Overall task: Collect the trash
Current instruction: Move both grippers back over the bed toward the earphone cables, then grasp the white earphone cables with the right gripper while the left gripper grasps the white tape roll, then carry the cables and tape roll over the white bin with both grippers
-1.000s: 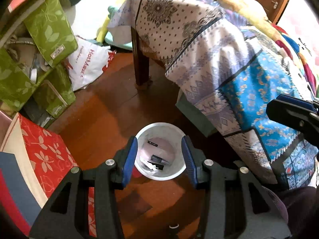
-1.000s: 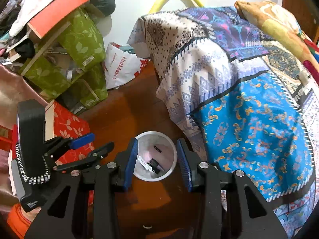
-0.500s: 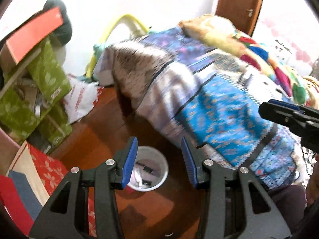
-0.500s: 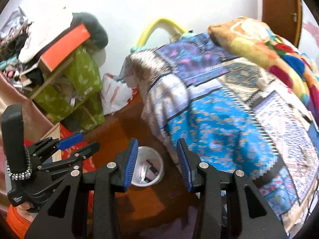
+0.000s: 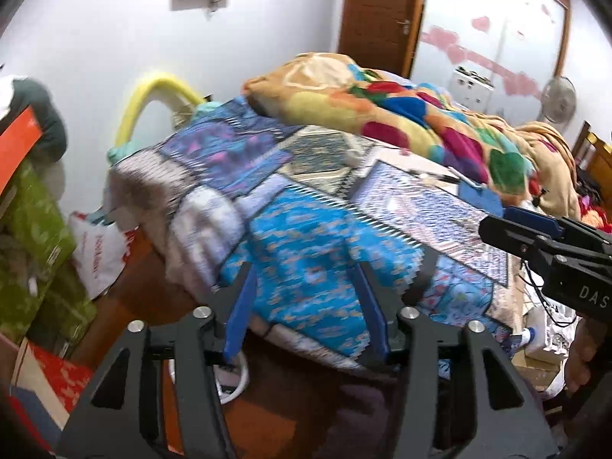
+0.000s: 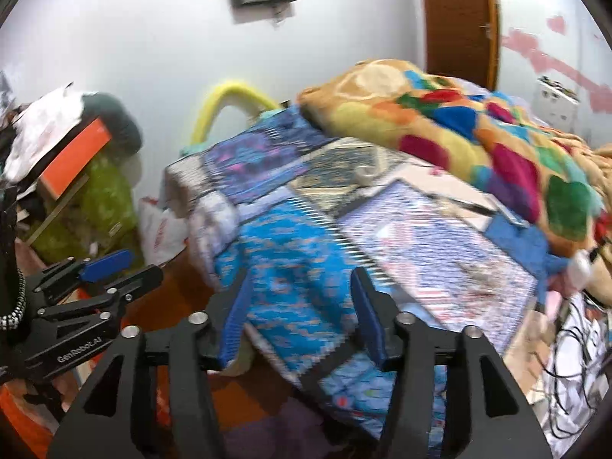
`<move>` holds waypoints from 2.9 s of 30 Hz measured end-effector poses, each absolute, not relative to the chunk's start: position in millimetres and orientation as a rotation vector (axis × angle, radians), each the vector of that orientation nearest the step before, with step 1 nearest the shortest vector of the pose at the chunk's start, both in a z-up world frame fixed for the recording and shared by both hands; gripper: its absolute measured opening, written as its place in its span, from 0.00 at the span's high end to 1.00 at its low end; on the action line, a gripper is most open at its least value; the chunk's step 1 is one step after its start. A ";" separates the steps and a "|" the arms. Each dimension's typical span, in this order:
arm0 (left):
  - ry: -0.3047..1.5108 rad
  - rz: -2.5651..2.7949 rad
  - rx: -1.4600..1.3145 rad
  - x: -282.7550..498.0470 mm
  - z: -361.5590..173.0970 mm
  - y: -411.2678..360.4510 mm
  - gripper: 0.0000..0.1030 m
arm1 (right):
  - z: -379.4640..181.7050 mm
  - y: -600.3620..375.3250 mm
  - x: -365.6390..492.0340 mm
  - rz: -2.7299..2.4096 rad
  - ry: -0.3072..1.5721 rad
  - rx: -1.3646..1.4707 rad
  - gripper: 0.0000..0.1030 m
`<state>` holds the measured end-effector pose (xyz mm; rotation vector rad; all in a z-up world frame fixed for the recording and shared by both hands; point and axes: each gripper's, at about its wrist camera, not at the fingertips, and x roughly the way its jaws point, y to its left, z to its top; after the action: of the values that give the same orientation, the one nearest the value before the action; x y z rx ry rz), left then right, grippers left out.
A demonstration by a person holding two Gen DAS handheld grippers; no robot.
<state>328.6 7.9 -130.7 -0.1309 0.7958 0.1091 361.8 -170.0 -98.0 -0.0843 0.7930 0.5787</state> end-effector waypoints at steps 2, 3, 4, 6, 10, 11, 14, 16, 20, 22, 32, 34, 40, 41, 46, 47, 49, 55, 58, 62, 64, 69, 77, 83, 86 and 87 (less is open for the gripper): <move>0.804 0.085 -0.130 339.7 -133.1 -4.9 0.40 | -102.2 -192.7 369.4 0.523 0.786 -0.087 0.45; 0.813 0.066 -0.135 349.0 -135.6 -14.2 0.39 | -104.8 -202.4 373.0 0.503 0.790 -0.088 0.45; 0.819 0.053 -0.139 355.2 -137.7 -19.8 0.38 | -108.3 -212.6 377.3 0.483 0.795 -0.087 0.45; 0.839 0.018 -0.144 372.9 -144.1 -35.8 0.38 | -115.3 -229.7 385.1 0.445 0.808 -0.082 0.45; 0.864 -0.026 -0.132 402.5 -158.5 -64.2 0.38 | -137.1 -268.2 407.0 0.369 0.858 -0.058 0.45; 0.870 -0.038 -0.129 408.7 -162.8 -70.9 0.38 | -142.3 -277.2 411.2 0.354 0.871 -0.049 0.45; 0.899 -0.077 -0.122 427.8 -177.5 -91.1 0.38 | -157.2 -298.3 425.8 0.323 0.910 -0.017 0.45; 0.918 -0.102 -0.112 440.9 -189.3 -103.6 0.38 | -167.0 -308.6 435.2 0.314 0.936 0.016 0.45; 0.945 -0.127 -0.101 461.8 -208.7 -117.8 0.38 | -184.3 -319.1 455.8 0.318 0.975 0.101 0.45; 0.960 -0.133 -0.104 471.9 -218.3 -121.3 0.38 | -191.3 -319.3 466.9 0.310 0.977 0.116 0.45; 0.977 -0.091 -0.053 511.7 -239.3 -106.0 0.38 | -229.4 -296.5 514.2 0.378 1.017 0.118 0.45; 0.973 -0.065 -0.058 522.0 -240.1 -95.8 0.38 | -231.4 -290.9 513.3 0.374 0.988 0.075 0.45; 0.975 -0.016 -0.084 561.5 -247.0 -68.5 0.38 | -233.6 -281.6 506.6 0.385 0.935 -0.016 0.71; 0.982 -0.008 -0.091 568.6 -249.7 -64.6 0.38 | -234.1 -284.3 506.1 0.401 0.935 0.003 0.77; 1.011 0.024 -0.116 604.1 -258.3 -47.3 0.38 | -233.1 -289.5 510.8 0.428 0.932 0.078 0.88; 1.003 0.033 -0.108 610.1 -257.2 -46.4 0.38 | -229.9 -291.7 510.9 0.425 0.919 0.081 0.88; 0.980 0.047 -0.100 622.6 -254.4 -42.5 0.38 | -224.8 -291.3 512.2 0.422 0.899 0.083 0.89; 0.957 0.092 -0.147 661.8 -259.6 -26.6 0.38 | -211.9 -289.5 516.4 0.413 0.848 0.067 0.91; 0.951 0.099 -0.153 673.2 -265.3 -24.8 0.39 | -212.5 -290.5 519.3 0.415 0.849 0.070 0.91; 0.941 0.091 -0.146 677.5 -267.6 -27.4 0.64 | -213.6 -297.3 520.2 0.398 0.858 0.080 0.91; 0.919 0.094 -0.138 671.8 -264.2 -28.7 0.64 | -214.1 -300.1 519.6 0.388 0.864 0.086 0.91; 0.919 0.058 -0.114 642.8 -244.7 -36.0 0.64 | -203.2 -307.4 510.1 0.377 0.873 0.102 0.91; 0.901 0.007 -0.097 550.9 -179.7 -32.4 0.64 | -144.3 -299.1 461.3 0.404 0.807 0.074 0.92; 0.851 0.011 -0.094 467.7 -130.8 -18.2 0.64 | -93.7 -280.4 418.1 0.419 0.751 0.036 0.92; 0.839 0.020 -0.103 420.8 -111.3 -4.0 0.64 | -71.0 -263.2 395.7 0.439 0.724 0.011 0.92; 0.835 0.023 -0.103 410.6 -107.1 0.2 0.64 | -68.2 -258.6 391.1 0.446 0.720 0.007 0.92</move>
<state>410.6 0.2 -107.1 -0.1031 0.8348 0.0227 391.1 -258.6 -68.2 0.0066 0.7205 0.4459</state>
